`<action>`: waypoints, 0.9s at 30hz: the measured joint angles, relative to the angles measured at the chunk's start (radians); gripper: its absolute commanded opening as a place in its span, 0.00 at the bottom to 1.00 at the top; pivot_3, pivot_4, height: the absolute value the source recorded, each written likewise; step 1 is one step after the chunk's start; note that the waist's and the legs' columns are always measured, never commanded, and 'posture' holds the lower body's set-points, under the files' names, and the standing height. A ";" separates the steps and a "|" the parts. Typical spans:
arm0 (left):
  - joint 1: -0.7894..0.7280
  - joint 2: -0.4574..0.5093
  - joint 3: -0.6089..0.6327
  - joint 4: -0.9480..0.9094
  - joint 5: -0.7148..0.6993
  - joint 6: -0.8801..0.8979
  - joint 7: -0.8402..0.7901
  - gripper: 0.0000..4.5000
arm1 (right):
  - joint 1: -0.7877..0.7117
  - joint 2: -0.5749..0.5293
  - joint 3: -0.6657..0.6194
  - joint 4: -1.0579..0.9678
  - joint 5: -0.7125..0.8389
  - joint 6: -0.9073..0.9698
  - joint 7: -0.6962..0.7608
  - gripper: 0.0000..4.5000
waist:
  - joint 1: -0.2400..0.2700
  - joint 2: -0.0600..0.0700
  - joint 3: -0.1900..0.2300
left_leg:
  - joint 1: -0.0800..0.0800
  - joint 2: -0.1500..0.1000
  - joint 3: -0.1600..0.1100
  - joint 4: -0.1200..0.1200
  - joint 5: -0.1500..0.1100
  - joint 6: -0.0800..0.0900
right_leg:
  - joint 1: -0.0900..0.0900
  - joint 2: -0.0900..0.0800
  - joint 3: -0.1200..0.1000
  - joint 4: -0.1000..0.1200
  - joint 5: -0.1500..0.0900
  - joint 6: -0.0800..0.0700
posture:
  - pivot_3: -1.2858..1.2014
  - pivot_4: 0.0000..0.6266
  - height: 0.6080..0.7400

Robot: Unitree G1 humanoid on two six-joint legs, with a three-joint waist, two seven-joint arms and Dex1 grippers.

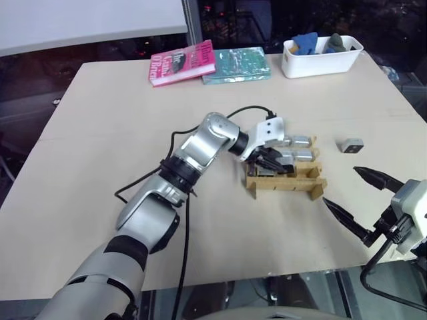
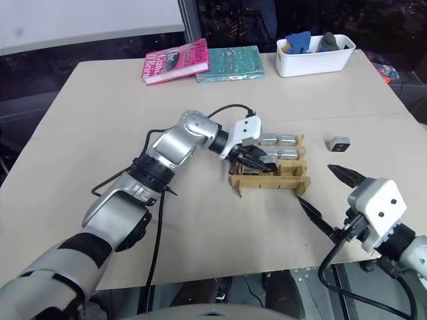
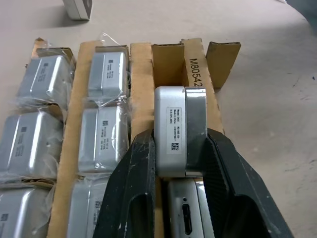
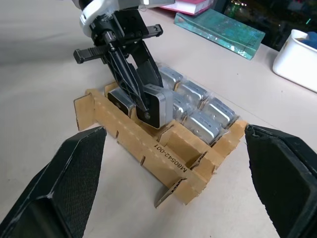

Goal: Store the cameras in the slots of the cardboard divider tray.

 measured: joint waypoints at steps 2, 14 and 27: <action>0.000 -0.004 -0.003 0.000 0.006 0.008 -0.012 0.40 | 0.000 0.000 0.006 0.003 -0.002 -0.004 0.000 1.00 | 0.000 0.000 0.000 | 0.000 0.000 0.000 0.000 0.000 0.000 | 0.000 0.000 0.000 0.000 0.000 0.000 | 0.52 0.24 1.00; 0.110 0.027 0.184 -0.235 -0.087 0.116 0.053 0.98 | -0.081 -0.087 0.084 0.083 -0.120 0.009 -0.046 1.00 | -0.016 0.000 0.000 | 0.000 0.000 0.001 0.000 0.000 0.000 | -0.001 0.000 0.002 0.001 0.000 0.000 | 0.52 0.24 1.00; 0.690 0.162 0.656 -0.879 -0.533 0.251 0.205 0.98 | -0.762 -0.403 0.447 1.000 -0.394 -0.180 0.247 1.00 | -0.021 0.001 0.000 | 0.005 0.002 0.006 -0.002 0.000 0.000 | 0.001 -0.001 0.006 0.001 0.000 -0.001 | 0.52 0.24 1.00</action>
